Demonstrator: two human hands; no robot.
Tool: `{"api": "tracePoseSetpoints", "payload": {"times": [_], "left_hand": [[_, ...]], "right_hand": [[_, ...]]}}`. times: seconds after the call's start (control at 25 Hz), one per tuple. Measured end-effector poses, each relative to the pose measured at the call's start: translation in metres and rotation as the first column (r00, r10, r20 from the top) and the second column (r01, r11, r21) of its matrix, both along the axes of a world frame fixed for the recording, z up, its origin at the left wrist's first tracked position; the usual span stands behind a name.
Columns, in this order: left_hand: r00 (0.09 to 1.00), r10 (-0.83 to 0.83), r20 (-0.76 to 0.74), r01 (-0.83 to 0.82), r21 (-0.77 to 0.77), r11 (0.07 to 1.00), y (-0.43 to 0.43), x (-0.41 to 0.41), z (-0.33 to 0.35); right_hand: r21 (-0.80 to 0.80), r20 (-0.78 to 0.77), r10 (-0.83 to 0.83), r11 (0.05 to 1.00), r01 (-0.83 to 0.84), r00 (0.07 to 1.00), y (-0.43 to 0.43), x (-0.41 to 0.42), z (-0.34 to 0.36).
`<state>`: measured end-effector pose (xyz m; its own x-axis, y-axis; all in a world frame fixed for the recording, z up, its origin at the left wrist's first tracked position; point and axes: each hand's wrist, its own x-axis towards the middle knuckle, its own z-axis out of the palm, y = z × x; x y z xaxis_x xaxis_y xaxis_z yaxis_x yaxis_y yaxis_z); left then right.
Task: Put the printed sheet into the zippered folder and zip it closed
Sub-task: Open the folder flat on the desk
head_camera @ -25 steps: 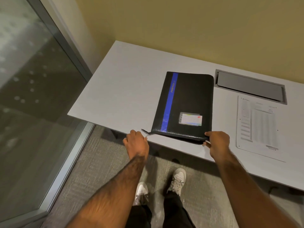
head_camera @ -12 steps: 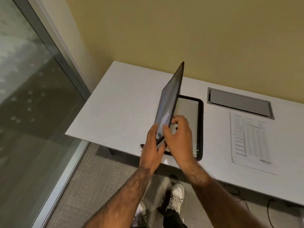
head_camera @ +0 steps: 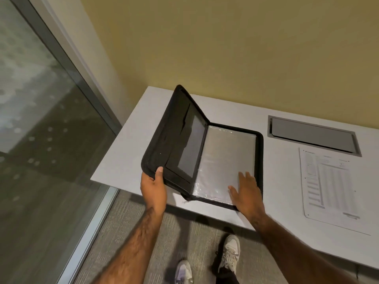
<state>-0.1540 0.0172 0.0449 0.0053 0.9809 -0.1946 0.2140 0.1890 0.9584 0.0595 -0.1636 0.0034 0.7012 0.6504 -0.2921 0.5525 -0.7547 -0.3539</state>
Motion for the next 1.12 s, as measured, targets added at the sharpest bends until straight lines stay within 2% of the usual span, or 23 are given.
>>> {"api": "tracePoseSetpoints", "payload": {"times": [0.08, 0.2, 0.28, 0.32, 0.36, 0.4, 0.44, 0.48, 0.52, 0.56, 0.6, 0.64, 0.68, 0.8, 0.88, 1.0, 1.04, 1.12], "left_hand": [[0.996, 0.091, -0.008, -0.091, -0.047, 0.995, 0.015, -0.005, -0.011], [0.98, 0.18, -0.09, -0.19, -0.116, 0.975, 0.034, -0.014, -0.032], [0.962, 0.166, -0.218, -0.194, -0.118, 0.974, 0.042, -0.017, -0.042], [0.935, 0.13, -0.33, -0.174, -0.108, 0.979, 0.043, -0.015, -0.046], [0.876, 0.083, -0.475, -0.138, -0.083, 0.987, 0.043, -0.012, -0.05], [0.773, 0.028, -0.633, -0.066, -0.036, 0.997, 0.038, -0.007, -0.052], [0.644, -0.044, -0.764, 0.076, 0.007, 0.997, 0.031, 0.001, -0.054], [0.522, -0.14, -0.841, 0.285, 0.018, 0.958, 0.023, 0.011, -0.057], [0.404, -0.258, -0.878, 0.51, -0.017, 0.86, 0.014, 0.023, -0.061], [0.288, -0.364, -0.886, 0.692, -0.071, 0.718, 0.006, 0.034, -0.066], [0.168, -0.435, -0.885, 0.806, -0.131, 0.577, -0.003, 0.045, -0.074], [0.068, -0.47, -0.88, 0.859, -0.188, 0.476, -0.01, 0.056, -0.083], [0.01, -0.476, -0.88, 0.874, -0.223, 0.431, -0.016, 0.063, -0.092], [-0.031, -0.414, -0.91, 0.862, -0.234, 0.45, -0.025, 0.072, -0.108], [0.002, -0.396, -0.918, 0.859, -0.201, 0.47, -0.028, 0.07, -0.113], [0.088, -0.431, -0.898, 0.863, -0.147, 0.484, -0.041, 0.094, -0.104], [0.1, -0.434, -0.895, 0.884, -0.121, 0.452, -0.05, 0.112, -0.099], [0.05, -0.45, -0.892, 0.947, -0.101, 0.304, -0.073, 0.16, -0.087]], "right_hand": [[-0.069, 0.02, -0.005, 0.998, 0.007, 1.0, -0.015, 0.011, -0.016], [-0.104, -0.034, -0.006, 0.995, 0.002, 0.999, -0.031, 0.018, -0.031], [-0.085, -0.048, 0.014, 0.996, -0.018, 0.999, -0.037, 0.019, -0.037], [-0.071, -0.029, 0.026, 0.997, -0.028, 0.999, -0.039, 0.019, -0.038], [-0.058, -0.009, 0.032, 0.998, -0.032, 0.999, -0.04, 0.019, -0.038], [-0.048, 0.001, 0.031, 0.998, -0.031, 1.0, -0.04, 0.019, -0.039], [-0.043, 0.007, 0.032, 0.999, -0.032, 0.999, -0.041, 0.019, -0.04], [-0.04, 0.014, 0.04, 0.998, -0.039, 0.999, -0.043, 0.018, -0.043], [-0.039, 0.02, 0.051, 0.998, -0.05, 0.998, -0.045, 0.017, -0.046], [-0.035, 0.027, 0.062, 0.998, -0.061, 0.998, -0.047, 0.016, -0.049], [-0.027, 0.027, 0.066, 0.997, -0.065, 0.997, -0.048, 0.015, -0.052], [-0.018, 0.021, 0.064, 0.998, -0.064, 0.998, -0.049, 0.016, -0.056], [-0.009, 0.019, 0.06, 0.998, -0.06, 0.998, -0.049, 0.017, -0.057], [0.0, 0.038, 0.04, 0.999, -0.04, 0.998, -0.049, 0.02, -0.055], [0.01, 0.023, 0.047, 0.999, -0.048, 0.999, -0.049, 0.025, -0.049], [0.207, 0.012, 0.015, 0.978, -0.017, 1.0, -0.065, 0.058, -0.038], [0.282, 0.04, -0.024, 0.959, 0.011, 0.999, -0.076, 0.081, -0.033], [0.347, 0.118, -0.118, 0.935, 0.071, 0.986, -0.104, 0.14, -0.027]]}}
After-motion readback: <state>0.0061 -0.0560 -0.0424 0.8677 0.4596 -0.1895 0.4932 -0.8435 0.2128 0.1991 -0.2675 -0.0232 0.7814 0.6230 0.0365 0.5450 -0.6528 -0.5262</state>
